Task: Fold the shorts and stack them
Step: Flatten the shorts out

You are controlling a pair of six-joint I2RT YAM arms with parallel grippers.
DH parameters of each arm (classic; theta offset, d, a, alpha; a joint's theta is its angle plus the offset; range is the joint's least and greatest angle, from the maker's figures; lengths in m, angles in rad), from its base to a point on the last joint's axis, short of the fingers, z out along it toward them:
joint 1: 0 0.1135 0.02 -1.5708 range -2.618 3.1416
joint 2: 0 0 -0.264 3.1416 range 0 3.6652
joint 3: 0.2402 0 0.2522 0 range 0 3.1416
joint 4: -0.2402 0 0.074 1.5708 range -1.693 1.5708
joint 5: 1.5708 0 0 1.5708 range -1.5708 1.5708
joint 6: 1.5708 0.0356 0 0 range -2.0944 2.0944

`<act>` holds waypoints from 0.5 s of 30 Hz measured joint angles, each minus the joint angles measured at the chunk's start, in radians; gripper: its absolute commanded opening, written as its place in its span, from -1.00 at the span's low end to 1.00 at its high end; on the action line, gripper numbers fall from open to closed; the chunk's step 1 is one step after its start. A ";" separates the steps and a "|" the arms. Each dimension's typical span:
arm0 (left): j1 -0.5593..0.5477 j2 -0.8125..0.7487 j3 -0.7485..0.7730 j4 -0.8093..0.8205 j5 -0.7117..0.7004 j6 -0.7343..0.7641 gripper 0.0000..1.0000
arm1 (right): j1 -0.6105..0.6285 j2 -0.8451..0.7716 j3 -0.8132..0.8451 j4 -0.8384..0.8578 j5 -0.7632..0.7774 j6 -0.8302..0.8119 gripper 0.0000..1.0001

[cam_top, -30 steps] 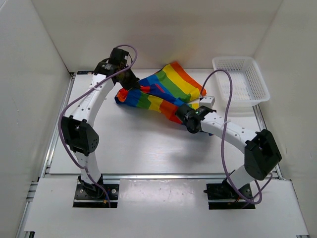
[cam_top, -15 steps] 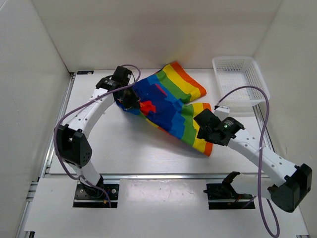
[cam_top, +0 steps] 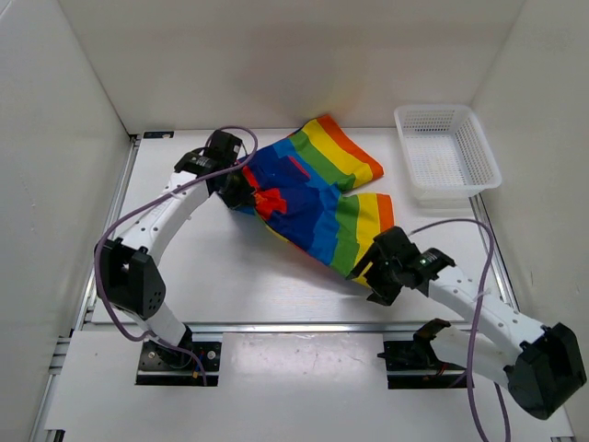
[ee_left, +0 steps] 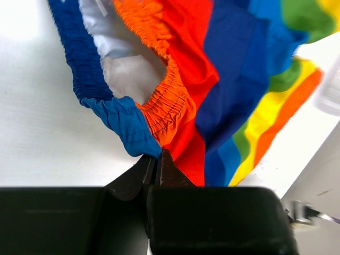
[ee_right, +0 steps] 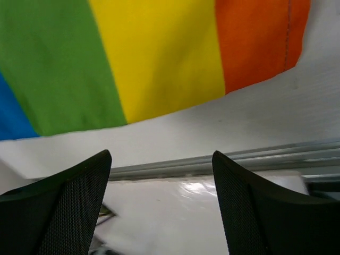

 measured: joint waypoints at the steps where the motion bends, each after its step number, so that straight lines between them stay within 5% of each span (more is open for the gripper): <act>1: 0.000 0.001 0.013 0.003 -0.002 0.003 -0.79 | -0.023 -0.029 -0.042 0.036 -0.025 0.037 0.62; 15: 0.000 0.028 0.053 0.016 -0.005 0.013 -0.79 | -0.106 -0.500 -0.504 0.317 -0.061 0.569 0.59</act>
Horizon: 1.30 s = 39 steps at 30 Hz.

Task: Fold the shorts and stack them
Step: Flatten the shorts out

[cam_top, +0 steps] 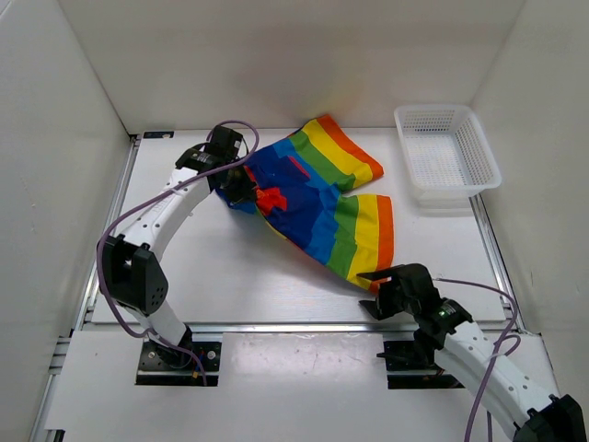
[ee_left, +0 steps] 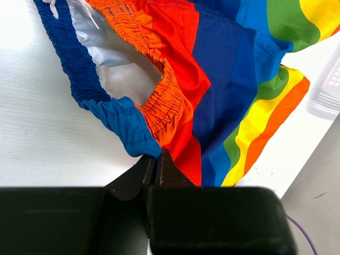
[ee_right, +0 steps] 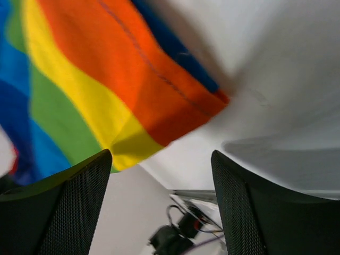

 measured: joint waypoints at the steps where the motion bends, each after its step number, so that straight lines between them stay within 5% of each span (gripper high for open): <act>1: 0.000 0.000 0.000 0.000 0.000 0.000 -0.79 | 0.000 -0.013 -0.001 0.007 0.017 0.018 0.59; 7: -0.003 0.001 0.000 0.000 0.000 0.000 -0.79 | 0.000 0.012 -0.014 0.075 0.107 0.071 0.39; 23: -0.004 0.001 0.007 0.000 0.000 0.003 -0.79 | -0.001 0.068 0.047 0.044 0.260 0.023 -0.98; 31: -0.004 0.000 -0.029 0.000 -0.005 0.010 -0.79 | -0.001 0.172 0.199 -0.038 0.325 -0.113 -0.98; 39: 0.030 -0.011 0.036 -0.058 -0.006 0.048 -0.79 | -0.001 0.376 0.665 -0.210 0.481 -0.437 -0.98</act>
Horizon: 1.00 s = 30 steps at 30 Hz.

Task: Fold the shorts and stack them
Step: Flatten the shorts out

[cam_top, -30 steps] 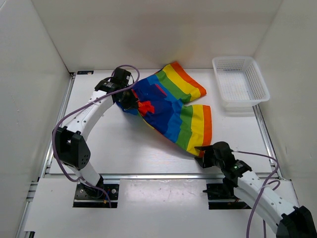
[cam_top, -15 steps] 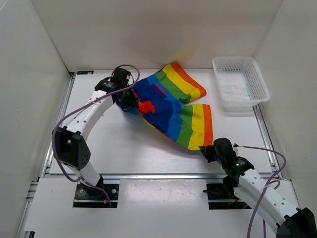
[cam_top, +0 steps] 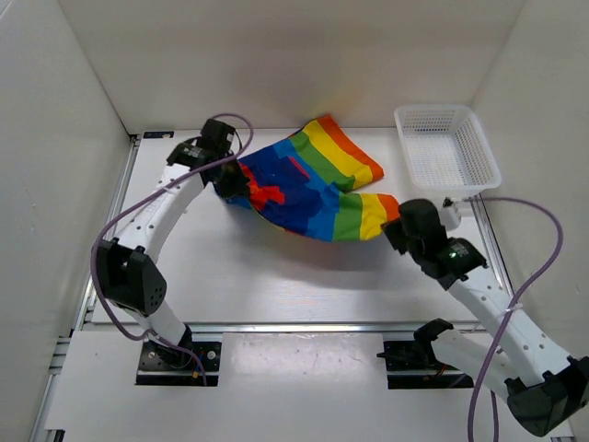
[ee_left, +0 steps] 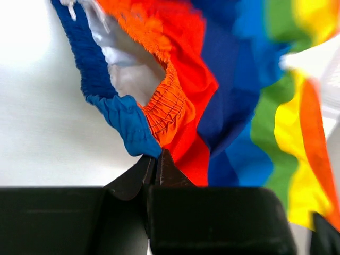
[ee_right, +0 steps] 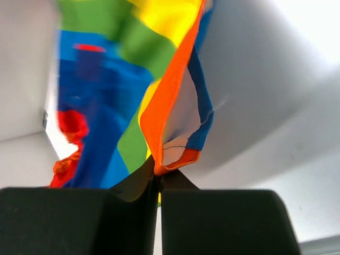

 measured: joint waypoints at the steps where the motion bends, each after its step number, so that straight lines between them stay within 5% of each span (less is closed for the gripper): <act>1: 0.007 0.000 0.045 -0.016 -0.001 0.011 -0.79 | 0.000 0.011 0.072 -0.017 0.027 -0.050 -0.98; 13: -0.075 -0.049 0.790 -0.217 0.018 0.216 -0.79 | -0.003 0.044 0.776 -0.007 0.220 -0.642 -0.98; 30: -0.111 -0.320 0.906 -0.105 0.219 0.278 -0.79 | 0.008 0.154 1.248 0.100 0.056 -0.914 -0.98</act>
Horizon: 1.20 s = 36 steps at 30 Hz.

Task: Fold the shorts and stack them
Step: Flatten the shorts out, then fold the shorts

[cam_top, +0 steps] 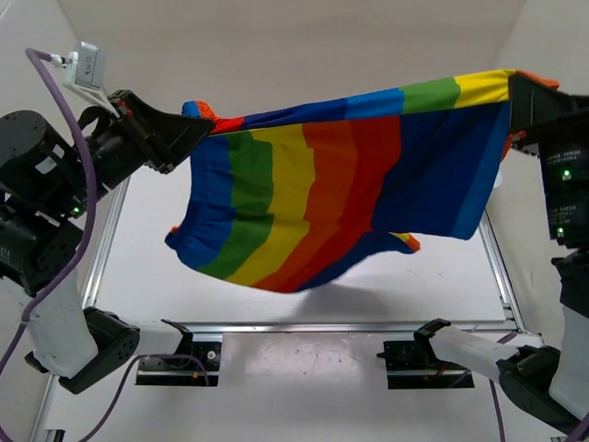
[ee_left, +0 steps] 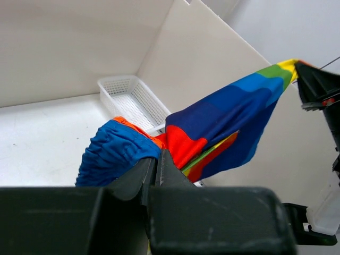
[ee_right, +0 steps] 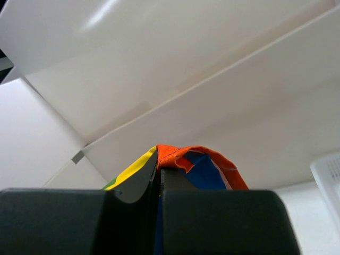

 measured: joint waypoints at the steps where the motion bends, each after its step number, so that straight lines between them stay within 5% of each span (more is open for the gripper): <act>1: 0.000 0.003 -0.002 0.004 -0.001 0.000 -0.79 | 0.000 0.021 0.025 0.007 0.003 -0.011 -0.98; 6: 0.007 0.028 -0.069 0.013 -0.047 0.001 -0.79 | -0.003 0.174 0.127 0.042 0.077 -0.082 -0.98; 14: 0.135 0.162 -0.341 0.068 -0.102 -0.001 -0.79 | -0.072 0.467 0.064 0.060 0.138 -0.141 -0.98; 19: 0.204 0.470 -0.407 0.138 -0.110 -0.020 -0.79 | -0.195 0.793 0.083 0.060 -0.042 -0.095 -0.98; 26: 0.286 0.998 -0.226 0.164 -0.099 -0.046 -0.79 | -0.272 1.274 0.228 0.003 -0.235 -0.047 -0.98; 31: 0.340 1.069 -0.210 0.151 -0.080 -0.056 -0.79 | -0.283 1.337 0.222 -0.063 -0.315 -0.029 -0.98; 36: 0.378 1.017 -0.216 0.157 -0.077 -0.060 -0.79 | -0.283 1.194 0.084 -0.038 -0.364 -0.021 -0.98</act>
